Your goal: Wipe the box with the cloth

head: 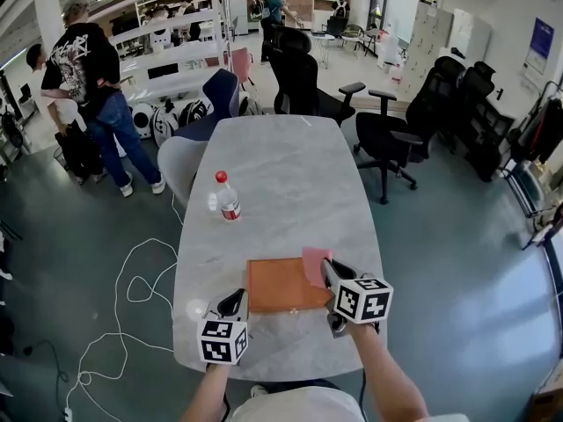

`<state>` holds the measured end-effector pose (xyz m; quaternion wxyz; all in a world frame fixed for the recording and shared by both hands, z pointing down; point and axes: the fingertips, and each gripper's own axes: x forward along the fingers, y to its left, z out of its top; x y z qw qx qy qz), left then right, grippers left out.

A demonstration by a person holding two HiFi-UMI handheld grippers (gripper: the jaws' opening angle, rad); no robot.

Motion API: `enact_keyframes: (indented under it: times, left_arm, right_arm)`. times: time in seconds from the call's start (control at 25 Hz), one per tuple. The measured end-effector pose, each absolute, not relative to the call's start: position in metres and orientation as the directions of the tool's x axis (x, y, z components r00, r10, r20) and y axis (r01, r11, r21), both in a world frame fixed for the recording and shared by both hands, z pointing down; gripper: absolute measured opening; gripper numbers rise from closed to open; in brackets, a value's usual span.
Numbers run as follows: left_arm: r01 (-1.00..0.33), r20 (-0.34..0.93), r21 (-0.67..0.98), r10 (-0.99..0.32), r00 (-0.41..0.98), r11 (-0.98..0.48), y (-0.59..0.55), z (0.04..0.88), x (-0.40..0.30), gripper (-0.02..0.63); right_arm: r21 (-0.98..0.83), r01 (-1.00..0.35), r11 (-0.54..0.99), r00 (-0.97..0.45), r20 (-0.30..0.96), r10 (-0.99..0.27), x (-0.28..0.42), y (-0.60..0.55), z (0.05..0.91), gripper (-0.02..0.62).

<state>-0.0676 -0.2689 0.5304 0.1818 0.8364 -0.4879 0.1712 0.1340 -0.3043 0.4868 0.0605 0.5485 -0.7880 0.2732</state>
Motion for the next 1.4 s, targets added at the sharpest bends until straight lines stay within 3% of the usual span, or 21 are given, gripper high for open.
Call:
enact_keyframes:
  times: [0.36, 0.84, 1.4]
  left_arm:
    - [-0.884, 0.466, 0.138, -0.759, 0.456, -0.447, -0.252, 0.531, -0.082, 0.015]
    - [-0.900, 0.486, 0.130, -0.764, 0.424, -0.417, -0.230, 0.537, -0.118, 0.015]
    - [-0.897, 0.505, 0.123, -0.751, 0.425, -0.425, -0.223, 0.544, -0.124, 0.015]
  right_arm:
    - [-0.435, -0.825, 0.361, -0.521, 0.336, -0.785, 0.063, -0.285, 0.470, 0.015]
    - [-0.636, -0.670, 0.382, -0.654, 0.263, -0.710, -0.003, -0.261, 0.488, 0.015]
    - [-0.622, -0.735, 0.270, -0.575, 0.362, -0.733, 0.007, -0.257, 0.551, 0.015]
